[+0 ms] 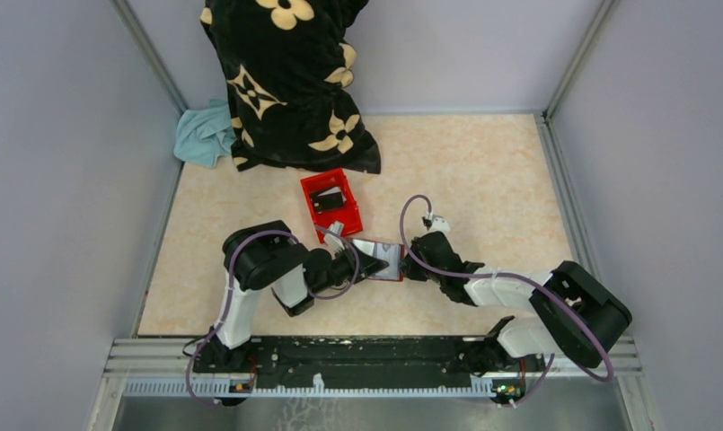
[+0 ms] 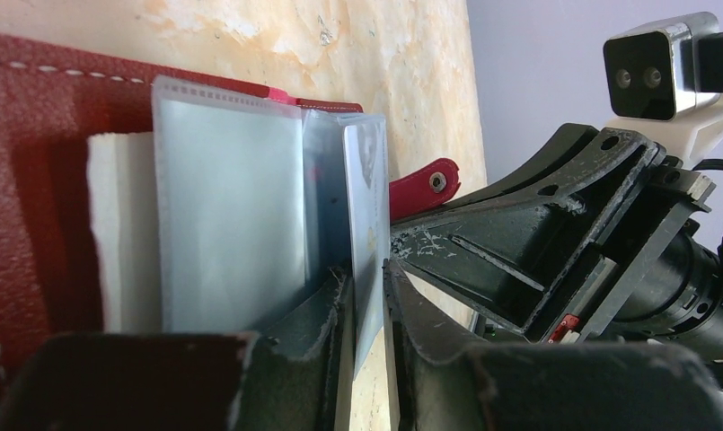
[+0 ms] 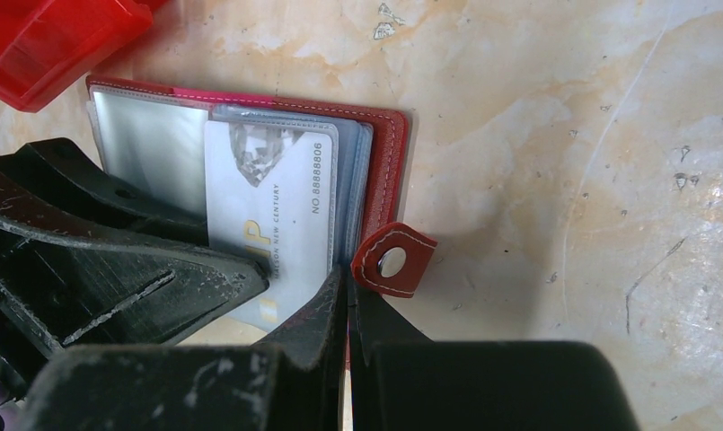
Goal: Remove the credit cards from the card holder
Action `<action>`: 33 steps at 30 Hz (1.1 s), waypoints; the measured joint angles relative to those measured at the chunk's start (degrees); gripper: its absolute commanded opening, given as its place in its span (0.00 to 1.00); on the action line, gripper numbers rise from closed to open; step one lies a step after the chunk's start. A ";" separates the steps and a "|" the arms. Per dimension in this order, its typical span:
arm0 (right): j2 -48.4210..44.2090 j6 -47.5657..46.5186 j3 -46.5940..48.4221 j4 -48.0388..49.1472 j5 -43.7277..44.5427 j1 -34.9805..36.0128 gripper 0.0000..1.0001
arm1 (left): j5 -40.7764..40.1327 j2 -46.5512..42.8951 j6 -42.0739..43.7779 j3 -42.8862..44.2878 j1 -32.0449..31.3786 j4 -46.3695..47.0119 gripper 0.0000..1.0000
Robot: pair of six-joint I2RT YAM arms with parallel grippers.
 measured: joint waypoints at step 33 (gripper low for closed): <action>0.94 -0.20 -1.55 3.50 -10.47 -6.71 0.00 | 0.61 -1.03 -1.05 -3.61 0.44 0.26 0.25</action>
